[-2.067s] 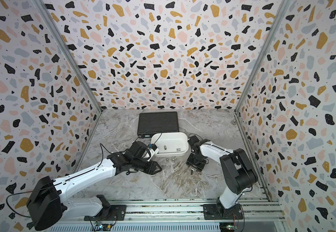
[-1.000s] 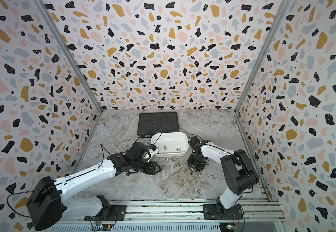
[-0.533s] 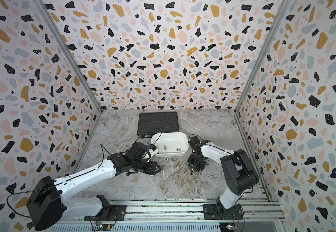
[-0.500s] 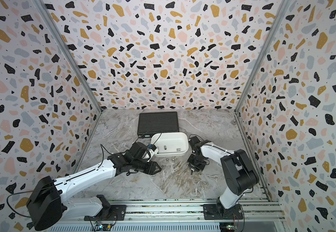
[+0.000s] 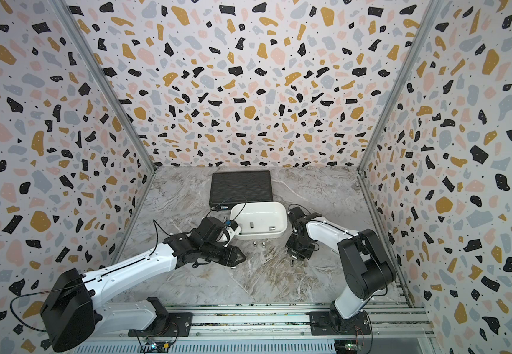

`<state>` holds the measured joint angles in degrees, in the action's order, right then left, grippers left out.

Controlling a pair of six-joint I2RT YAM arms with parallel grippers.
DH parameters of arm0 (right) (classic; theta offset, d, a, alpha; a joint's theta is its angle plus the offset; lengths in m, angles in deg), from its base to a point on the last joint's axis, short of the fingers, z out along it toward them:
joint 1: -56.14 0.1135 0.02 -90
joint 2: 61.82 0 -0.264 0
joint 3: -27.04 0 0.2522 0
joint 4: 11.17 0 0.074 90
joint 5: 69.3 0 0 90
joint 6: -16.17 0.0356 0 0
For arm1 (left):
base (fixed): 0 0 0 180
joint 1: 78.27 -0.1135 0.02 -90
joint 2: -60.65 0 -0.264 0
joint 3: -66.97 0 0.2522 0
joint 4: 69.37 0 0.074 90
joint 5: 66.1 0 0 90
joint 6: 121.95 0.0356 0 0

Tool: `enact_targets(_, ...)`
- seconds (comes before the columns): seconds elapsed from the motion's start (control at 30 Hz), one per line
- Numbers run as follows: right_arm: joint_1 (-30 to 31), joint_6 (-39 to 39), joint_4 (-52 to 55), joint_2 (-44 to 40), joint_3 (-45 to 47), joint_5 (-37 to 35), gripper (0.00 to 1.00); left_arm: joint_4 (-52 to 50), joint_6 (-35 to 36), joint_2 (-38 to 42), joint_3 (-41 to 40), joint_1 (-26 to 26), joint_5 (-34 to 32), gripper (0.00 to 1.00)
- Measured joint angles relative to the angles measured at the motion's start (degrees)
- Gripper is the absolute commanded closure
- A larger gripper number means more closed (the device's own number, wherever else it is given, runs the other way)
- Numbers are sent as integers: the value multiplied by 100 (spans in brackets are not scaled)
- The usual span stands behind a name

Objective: Put the socket on the desktop into the storage box
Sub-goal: Pick up the socket head at the center of the board.

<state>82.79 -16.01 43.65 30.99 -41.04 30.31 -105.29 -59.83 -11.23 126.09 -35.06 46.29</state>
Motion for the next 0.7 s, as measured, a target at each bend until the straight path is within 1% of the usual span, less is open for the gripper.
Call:
enact_targets(0.23,0,-127,138,-107,-326,-118,72,-4,-4,13,0,0,-92,51)
enact_targets(0.37,0,-258,280,-166,-577,-168,72,-11,-44,103,0,0,-267,51)
enact_targets(0.5,-2,-435,382,-175,-949,-173,72,-66,-136,240,13,0,-636,50)
enact_targets(0.7,-2,-796,481,-155,-1565,-168,72,-267,-251,595,33,-13,-1375,49)
